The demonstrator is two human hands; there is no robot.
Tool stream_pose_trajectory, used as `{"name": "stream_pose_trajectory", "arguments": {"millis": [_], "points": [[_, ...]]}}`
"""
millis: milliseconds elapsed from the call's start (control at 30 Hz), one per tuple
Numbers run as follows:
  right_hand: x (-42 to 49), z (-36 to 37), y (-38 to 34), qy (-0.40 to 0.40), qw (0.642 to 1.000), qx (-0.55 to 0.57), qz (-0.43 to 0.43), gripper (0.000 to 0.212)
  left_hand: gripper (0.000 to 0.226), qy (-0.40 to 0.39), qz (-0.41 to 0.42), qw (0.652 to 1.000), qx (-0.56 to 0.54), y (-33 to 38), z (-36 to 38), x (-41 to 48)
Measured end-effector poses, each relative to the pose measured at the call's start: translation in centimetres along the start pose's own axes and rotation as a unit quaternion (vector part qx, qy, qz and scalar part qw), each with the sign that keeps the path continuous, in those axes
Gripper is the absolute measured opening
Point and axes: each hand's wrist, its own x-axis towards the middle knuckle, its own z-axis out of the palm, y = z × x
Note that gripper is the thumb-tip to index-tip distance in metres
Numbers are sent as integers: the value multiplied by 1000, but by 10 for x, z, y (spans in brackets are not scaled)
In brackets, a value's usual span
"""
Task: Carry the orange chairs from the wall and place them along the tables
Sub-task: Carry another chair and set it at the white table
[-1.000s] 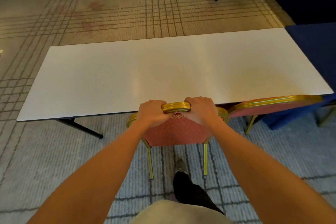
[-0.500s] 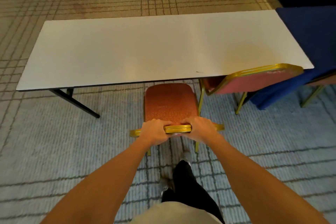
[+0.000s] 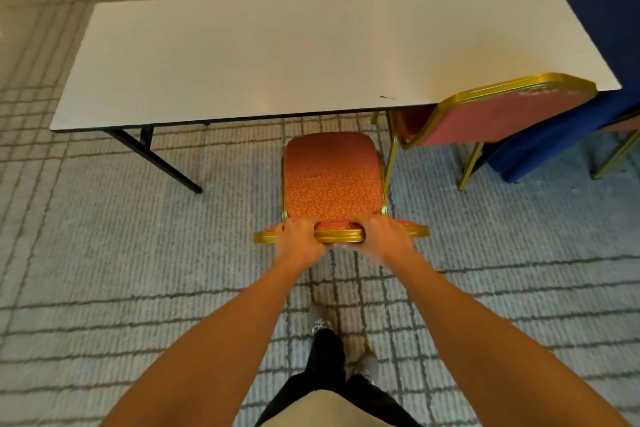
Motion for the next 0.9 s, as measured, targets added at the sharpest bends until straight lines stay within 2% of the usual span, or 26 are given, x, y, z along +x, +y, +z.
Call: {"name": "stream_pose_trajectory", "arguments": {"millis": [100, 167, 233, 300, 367, 433, 500, 533, 600, 633, 700, 767, 833, 900], "points": [[-12, 12, 1, 38, 999, 24, -19, 39, 44, 54, -37, 997, -50, 3, 14, -13], [-21, 17, 0, 69, 995, 66, -13, 37, 35, 52, -59, 992, -100, 9, 9, -19], [-33, 18, -9, 92, 983, 157, 25, 47, 37, 40, -92, 979, -180, 15, 1, -31], [-41, 16, -20, 104, 950, 279, 94, 55, 36, 49, -132, 940, -311, 19, -4, -39], [-51, 8, -33, 136, 895, 394, 161, 44, 29, 80, -176, 884, -426, 28, -10, -56], [-62, -1, -43, 184, 831, 479, 217, 24, 23, 137, -231, 821, -504, 32, -13, -68], [-69, -4, -47, 189, 759, 550, 293, 16, 26, 140, -294, 735, -595, 31, -11, -76], [-69, -2, -46, 171, 705, 599, 338, 20, 29, 112, -316, 680, -652, 32, -11, -79], [-67, -1, -44, 94, 560, 723, 394, 27, 44, 37, -335, 574, -746, 34, -10, -81], [-65, 0, -42, 53, 505, 764, 398, 33, 51, 5, -339, 535, -774, 36, -9, -80], [-58, 6, -40, 6, 455, 808, 374, 43, 51, -36, -335, 482, -809, 38, -9, -76], [-47, 8, -39, 4, 427, 830, 359, 46, 45, -49, -337, 429, -837, 38, -8, -61], [-33, 7, -35, 11, 395, 845, 361, 50, 52, -42, -354, 406, -841, 36, -8, -45], [-18, 9, -29, 21, 380, 840, 386, 50, 60, -42, -365, 385, -847, 33, -5, -26]]}}
